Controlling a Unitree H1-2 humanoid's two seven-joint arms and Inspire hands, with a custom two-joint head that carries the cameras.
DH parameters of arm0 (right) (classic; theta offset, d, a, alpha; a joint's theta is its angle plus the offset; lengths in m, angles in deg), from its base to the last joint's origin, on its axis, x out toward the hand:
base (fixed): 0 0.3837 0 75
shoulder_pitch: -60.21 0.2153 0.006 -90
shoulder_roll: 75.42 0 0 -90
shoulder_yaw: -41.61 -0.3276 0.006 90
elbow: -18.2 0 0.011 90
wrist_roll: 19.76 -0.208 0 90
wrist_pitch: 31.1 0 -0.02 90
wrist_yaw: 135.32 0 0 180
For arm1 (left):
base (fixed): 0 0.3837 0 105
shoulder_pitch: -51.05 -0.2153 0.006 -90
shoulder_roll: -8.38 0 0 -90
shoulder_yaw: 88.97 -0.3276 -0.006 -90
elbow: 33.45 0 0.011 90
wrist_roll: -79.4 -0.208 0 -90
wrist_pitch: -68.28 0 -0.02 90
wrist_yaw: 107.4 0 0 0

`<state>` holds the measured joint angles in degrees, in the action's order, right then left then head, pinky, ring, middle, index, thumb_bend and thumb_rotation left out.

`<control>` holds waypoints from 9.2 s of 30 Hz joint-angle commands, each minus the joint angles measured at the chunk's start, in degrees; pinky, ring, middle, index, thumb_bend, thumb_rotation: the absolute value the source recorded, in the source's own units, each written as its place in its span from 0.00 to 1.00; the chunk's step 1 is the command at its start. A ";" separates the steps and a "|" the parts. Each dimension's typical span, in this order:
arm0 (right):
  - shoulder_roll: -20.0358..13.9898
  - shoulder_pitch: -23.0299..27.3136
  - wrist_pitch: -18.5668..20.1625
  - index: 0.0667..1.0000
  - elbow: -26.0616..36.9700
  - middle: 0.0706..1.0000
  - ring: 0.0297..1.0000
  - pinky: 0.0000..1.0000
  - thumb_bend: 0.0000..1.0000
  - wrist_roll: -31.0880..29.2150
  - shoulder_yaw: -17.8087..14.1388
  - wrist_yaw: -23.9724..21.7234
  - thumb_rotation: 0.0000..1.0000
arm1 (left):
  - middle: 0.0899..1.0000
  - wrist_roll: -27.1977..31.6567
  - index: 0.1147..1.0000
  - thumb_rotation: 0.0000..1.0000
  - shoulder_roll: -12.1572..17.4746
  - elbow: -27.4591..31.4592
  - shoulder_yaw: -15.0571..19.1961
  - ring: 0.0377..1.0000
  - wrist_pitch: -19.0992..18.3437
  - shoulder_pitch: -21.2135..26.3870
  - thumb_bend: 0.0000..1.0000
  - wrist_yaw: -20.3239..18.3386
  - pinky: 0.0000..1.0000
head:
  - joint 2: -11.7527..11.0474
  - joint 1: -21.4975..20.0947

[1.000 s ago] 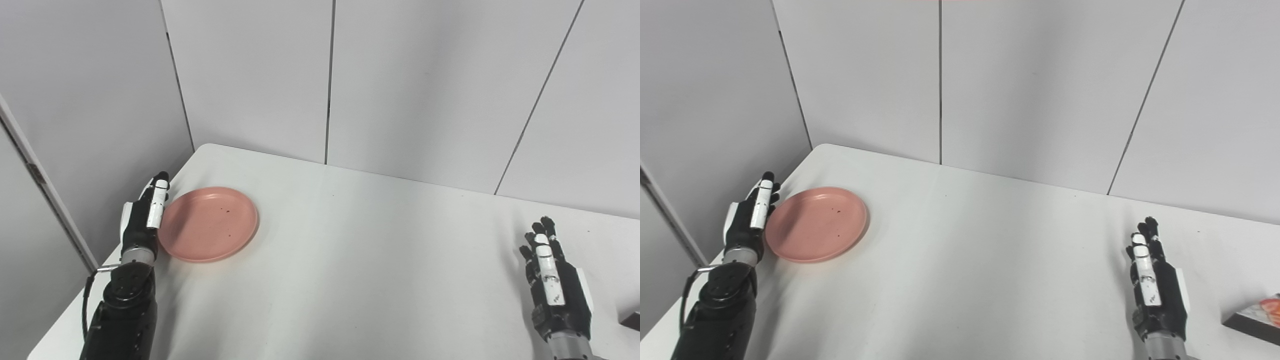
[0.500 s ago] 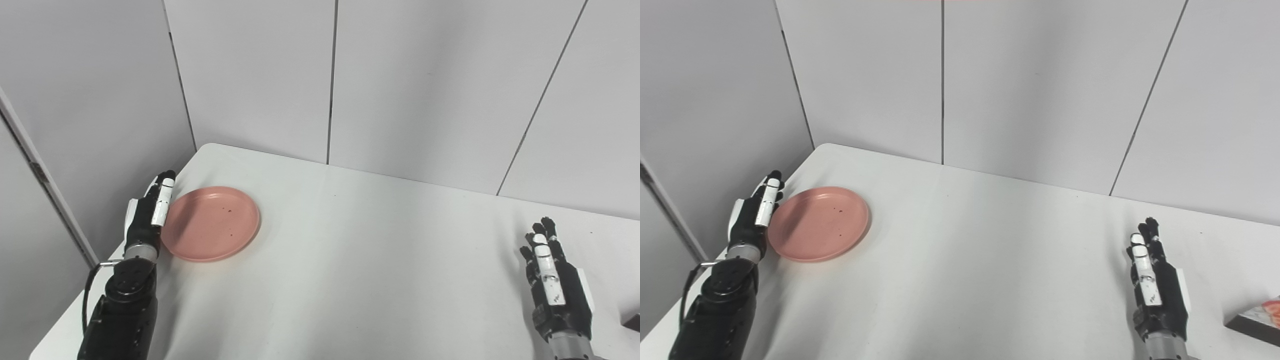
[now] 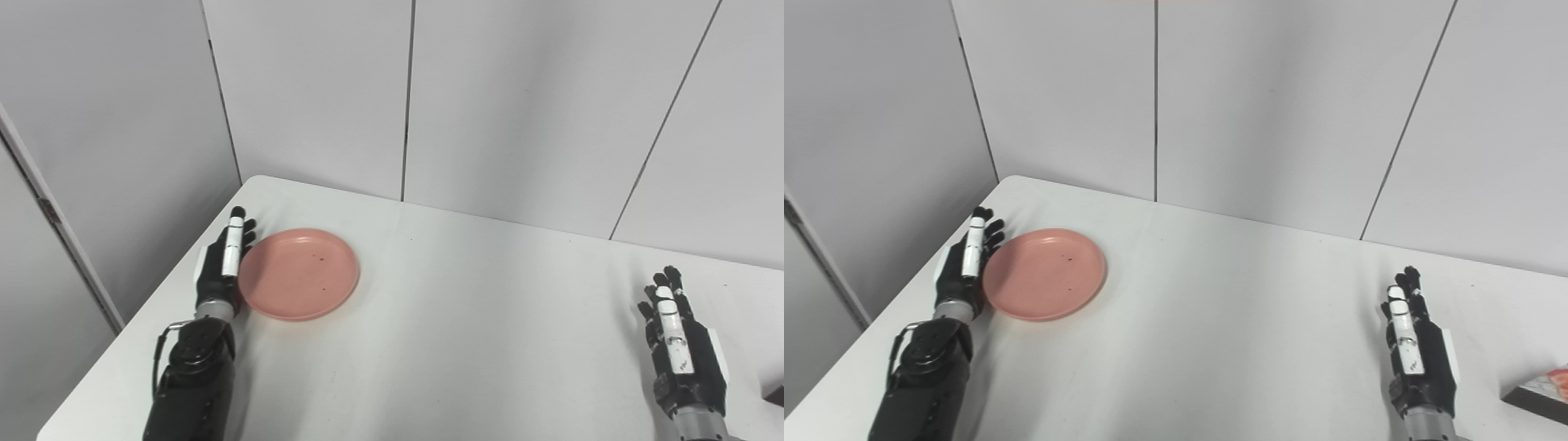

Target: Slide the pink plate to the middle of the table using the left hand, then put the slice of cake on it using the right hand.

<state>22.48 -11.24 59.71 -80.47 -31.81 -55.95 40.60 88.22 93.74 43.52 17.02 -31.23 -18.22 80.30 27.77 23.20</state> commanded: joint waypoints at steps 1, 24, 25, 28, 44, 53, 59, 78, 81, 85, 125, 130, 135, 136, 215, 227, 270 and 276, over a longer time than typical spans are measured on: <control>-0.27 1.66 -0.04 1.00 2.39 1.00 1.00 1.00 0.45 0.29 0.01 0.12 0.76 | 0.88 0.23 0.87 1.00 -1.13 0.17 -0.67 0.91 1.64 2.12 0.68 -0.17 0.91 | 0.06 -0.19; -0.06 2.08 -4.28 1.00 -0.72 1.00 1.00 1.00 0.44 2.10 1.09 -0.44 0.78 | 0.92 -0.69 0.91 1.00 -11.05 -12.09 -6.58 0.94 16.45 5.09 0.65 -1.25 0.96 | 1.61 -8.30; 0.08 2.15 -4.40 1.00 -1.16 1.00 1.00 1.00 0.45 1.79 0.98 -0.52 0.77 | 0.92 -0.41 0.91 1.00 -11.53 -12.21 -6.85 0.93 16.45 5.10 0.66 -1.45 0.96 | 1.84 -9.99; 0.22 2.35 -5.12 1.00 -2.38 1.00 1.00 1.00 0.50 1.90 1.05 -0.61 0.74 | 0.90 -0.17 0.89 1.00 -12.59 -12.01 -7.30 0.92 16.29 5.03 0.66 -1.31 0.93 | 2.27 -11.83; 1.25 2.91 -8.17 1.00 -5.45 1.00 0.99 0.96 0.57 5.57 2.70 -0.48 0.69 | 0.94 0.83 0.93 1.00 -17.29 -10.36 -11.93 0.96 11.63 4.37 0.64 -5.48 0.95 | 3.06 -21.89; 1.24 4.17 -8.92 0.97 -7.40 0.95 0.93 0.94 0.61 9.58 4.25 1.06 0.72 | 0.95 0.32 0.94 1.00 -18.64 -17.69 -14.15 0.96 16.19 6.59 0.60 -8.18 0.98 | 2.87 -25.40; 2.20 4.76 -11.04 0.97 -9.33 0.94 0.92 0.94 0.60 9.53 4.90 1.15 0.70 | 0.96 -0.03 0.95 1.00 -19.13 -21.74 -15.04 0.97 19.31 7.81 0.58 -9.40 1.00 | 2.26 -30.80; -0.66 5.14 -18.18 0.89 -5.60 0.86 0.83 0.78 0.59 20.55 5.78 7.42 0.55 | 0.96 -3.25 0.96 1.00 -20.91 -26.86 -15.99 0.97 24.00 8.33 0.52 -7.78 1.00 | 1.67 -33.38; -3.91 5.51 -14.57 0.89 -0.49 0.86 0.84 0.79 0.58 23.66 5.60 7.05 0.48 | 0.96 -2.92 0.96 1.00 -20.99 -27.27 -15.86 0.97 24.12 8.58 0.53 -8.07 1.00 | 1.50 -34.53; -8.80 6.26 -7.57 0.88 6.18 0.84 0.82 0.77 0.60 27.85 4.22 6.53 0.35 | 0.96 -3.18 0.96 1.00 -20.75 -27.78 -16.04 0.97 24.59 8.79 0.52 -8.37 1.00 | 1.29 -36.04; -32.16 5.22 26.10 0.82 14.32 0.91 0.90 0.76 0.96 53.43 -3.35 -29.64 0.10 | 0.96 -1.95 0.95 1.00 -19.74 -26.37 -15.49 0.97 23.02 8.00 0.54 -10.68 1.00 | 1.62 -40.03; -34.36 5.58 25.74 0.84 9.94 0.95 0.94 0.83 0.98 51.10 0.49 -29.44 0.16 | 0.97 -2.12 0.96 1.00 -19.79 -25.87 -15.62 0.97 22.47 7.88 0.53 -10.54 1.00 | 1.81 -40.01; -35.79 6.39 24.64 0.84 3.63 0.94 0.93 0.82 1.00 48.95 3.28 -27.06 0.22 | 0.97 -2.47 0.97 1.00 -19.56 -25.27 -16.15 0.98 22.31 7.63 0.53 -10.75 1.00 | 2.09 -39.99; -36.07 6.60 24.54 0.84 2.57 0.95 0.93 0.83 1.00 48.60 3.80 -26.83 0.23 | 0.97 -2.55 0.97 1.00 -19.55 -25.27 -16.21 0.98 22.39 7.61 0.53 -10.66 1.00 | 2.09 -39.99; -11.59 20.95 3.62 0.42 0.67 0.50 0.43 0.42 0.51 42.65 25.35 -7.89 0.00 | 0.98 -10.64 0.97 1.00 -23.96 -24.85 -19.50 0.98 22.64 7.06 0.57 -2.48 0.98 | 4.99 -19.45; -12.19 22.05 1.24 0.47 -7.60 0.46 0.36 0.28 0.51 49.49 28.84 -5.19 0.00 | 0.98 -10.73 0.96 1.00 -23.73 -24.65 -19.56 0.98 22.82 6.78 0.56 -2.46 0.99 | 4.65 -20.28; -1.94 6.49 -15.18 1.00 -8.69 1.00 1.00 1.00 0.66 13.46 4.32 3.79 0.87 | 0.96 -7.91 0.95 1.00 -24.51 -25.48 -16.35 0.98 28.58 6.03 0.57 -1.55 1.00 | 4.76 -20.84; -0.32 7.42 -13.54 1.00 -10.92 1.00 1.00 1.00 0.69 8.33 2.60 2.91 0.85 | 0.98 -8.56 0.96 1.00 -24.50 -25.94 -16.41 1.00 29.41 6.07 0.60 -0.56 1.00 | 4.89 -20.82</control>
<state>21.72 -6.22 46.77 -92.05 -22.09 -53.01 44.06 80.14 69.42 20.09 0.64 -4.00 -9.65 79.28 32.61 2.37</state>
